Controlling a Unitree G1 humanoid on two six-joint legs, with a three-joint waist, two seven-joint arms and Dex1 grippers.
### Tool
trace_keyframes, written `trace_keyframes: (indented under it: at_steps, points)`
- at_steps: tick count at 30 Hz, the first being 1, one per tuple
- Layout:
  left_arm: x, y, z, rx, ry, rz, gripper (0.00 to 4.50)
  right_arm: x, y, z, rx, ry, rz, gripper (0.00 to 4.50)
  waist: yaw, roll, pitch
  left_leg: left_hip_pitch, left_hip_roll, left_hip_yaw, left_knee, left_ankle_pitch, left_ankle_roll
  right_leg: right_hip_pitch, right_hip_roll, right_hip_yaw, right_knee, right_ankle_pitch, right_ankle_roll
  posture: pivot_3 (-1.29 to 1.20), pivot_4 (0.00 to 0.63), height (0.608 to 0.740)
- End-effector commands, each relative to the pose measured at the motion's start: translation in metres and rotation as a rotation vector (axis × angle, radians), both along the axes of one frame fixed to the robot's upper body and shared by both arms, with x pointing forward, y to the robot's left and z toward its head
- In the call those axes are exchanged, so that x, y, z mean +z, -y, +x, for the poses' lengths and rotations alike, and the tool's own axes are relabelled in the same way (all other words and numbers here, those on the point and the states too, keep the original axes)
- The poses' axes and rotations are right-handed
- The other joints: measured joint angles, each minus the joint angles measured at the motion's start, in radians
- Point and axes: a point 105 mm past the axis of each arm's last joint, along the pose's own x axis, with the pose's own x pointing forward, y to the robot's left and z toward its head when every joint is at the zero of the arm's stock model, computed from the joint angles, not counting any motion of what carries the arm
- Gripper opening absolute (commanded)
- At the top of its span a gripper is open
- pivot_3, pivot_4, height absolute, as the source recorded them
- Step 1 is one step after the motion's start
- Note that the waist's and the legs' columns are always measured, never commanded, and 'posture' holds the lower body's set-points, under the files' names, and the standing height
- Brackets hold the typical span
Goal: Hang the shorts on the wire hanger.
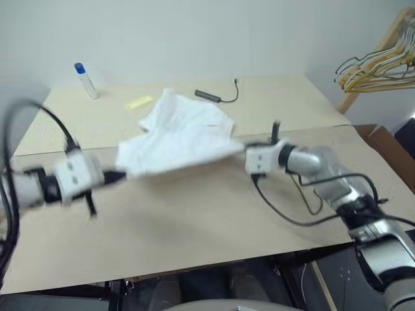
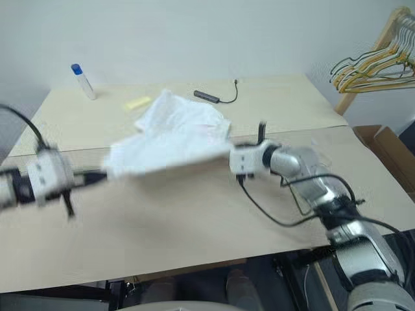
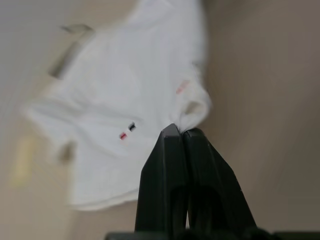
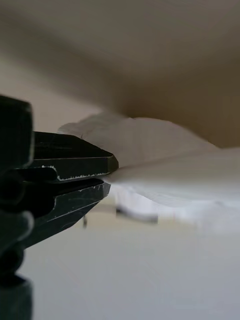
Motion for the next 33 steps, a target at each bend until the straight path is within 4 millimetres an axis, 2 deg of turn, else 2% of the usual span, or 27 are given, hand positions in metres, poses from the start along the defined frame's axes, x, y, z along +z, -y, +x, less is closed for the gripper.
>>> trace_keyframes:
  at_steps: [1, 3, 5, 7, 11, 18, 19, 21, 28, 31, 33]
  points:
    - [-0.015, -0.002, -0.028, -0.073, -0.123, 0.114, 0.02, 0.014, -0.001, -0.019, 0.098, -0.037, -0.066, 0.0, 0.007, 0.001, 0.0, 0.001, 0.0, 0.0, 0.0, 0.0, 0.0, 0.001, 0.0, 0.0, 0.0, 0.0, 0.0, 0.1, 0.0, 0.74]
    - [-0.025, -0.003, -0.036, -0.091, -0.168, 0.145, 0.02, 0.012, 0.001, -0.027, 0.106, -0.088, -0.084, 0.0, 0.016, 0.001, 0.001, 0.003, 0.001, 0.0, 0.001, 0.0, 0.0, 0.003, 0.001, 0.0, 0.0, 0.0, -0.001, 0.1, 0.0, 0.74]
    - [-0.03, 0.003, -0.045, -0.112, -0.214, 0.136, 0.02, 0.007, 0.005, -0.035, 0.122, -0.133, -0.135, 0.0, 0.028, 0.001, 0.002, 0.012, 0.002, 0.0, 0.001, 0.0, 0.0, 0.012, 0.003, 0.0, -0.001, -0.001, -0.001, 0.1, 0.0, 0.74]
    - [-0.034, 0.008, -0.054, -0.146, -0.255, 0.138, 0.02, 0.004, 0.009, -0.042, 0.137, -0.171, -0.176, 0.0, 0.038, 0.0, 0.002, 0.019, 0.003, 0.001, 0.001, 0.0, 0.0, 0.019, 0.003, 0.0, -0.001, -0.007, 0.004, 0.1, 0.0, 0.74]
    - [-0.036, 0.008, -0.074, -0.198, -0.336, 0.135, 0.02, 0.002, 0.014, -0.064, 0.172, -0.276, -0.212, 0.0, 0.045, 0.0, 0.002, 0.024, 0.003, 0.002, 0.001, 0.0, 0.0, 0.024, 0.003, 0.0, -0.001, -0.01, -0.001, 0.1, 0.0, 0.74]
    - [-0.043, -0.001, -0.084, -0.221, -0.365, 0.178, 0.02, -0.002, 0.008, -0.088, 0.219, -0.37, -0.198, 0.0, 0.046, 0.001, 0.002, 0.029, 0.004, 0.003, 0.001, -0.001, 0.002, 0.028, 0.003, 0.0, -0.001, -0.011, -0.001, 0.09, 0.0, 0.74]
    - [-0.042, 0.0, -0.084, -0.229, -0.364, 0.171, 0.23, -0.003, 0.007, -0.091, 0.229, -0.376, -0.197, 0.0, 0.046, 0.001, 0.002, 0.031, 0.004, 0.003, 0.001, -0.002, 0.003, 0.03, 0.003, 0.0, -0.001, -0.013, -0.002, 0.09, 0.0, 0.74]
    - [-0.04, 0.003, -0.087, -0.244, -0.383, 0.14, 0.65, -0.004, 0.006, -0.096, 0.242, -0.396, -0.186, 0.51, 0.048, 0.0, 0.002, 0.032, 0.004, 0.003, 0.001, -0.002, 0.003, 0.031, 0.003, 0.0, -0.001, -0.014, -0.002, 0.09, 0.0, 0.74]
    - [-0.037, 0.005, -0.086, -0.272, -0.39, 0.14, 2.88, 0.004, 0.011, -0.099, 0.226, -0.441, -0.152, 2.71, 0.048, 0.001, 0.002, 0.032, 0.004, 0.003, 0.001, -0.002, 0.003, 0.031, 0.003, 0.0, -0.001, -0.014, -0.002, 0.08, 0.0, 0.74]
    - [-0.027, 0.005, -0.082, -0.272, -0.378, 0.092, 3.91, 0.015, 0.021, -0.099, 0.178, -0.474, -0.09, 3.83, 0.048, 0.001, 0.003, 0.032, 0.004, 0.003, 0.001, -0.002, 0.003, 0.031, 0.002, 0.0, -0.001, -0.014, -0.001, 0.07, 0.0, 0.74]
    - [-0.018, 0.007, -0.077, -0.263, -0.35, 0.042, 4.48, 0.02, 0.033, -0.09, 0.086, -0.471, -0.048, 4.46, 0.047, 0.0, 0.003, 0.032, 0.004, 0.003, 0.001, -0.002, 0.003, 0.031, 0.002, 0.0, -0.001, -0.014, -0.001, 0.07, 0.0, 0.74]
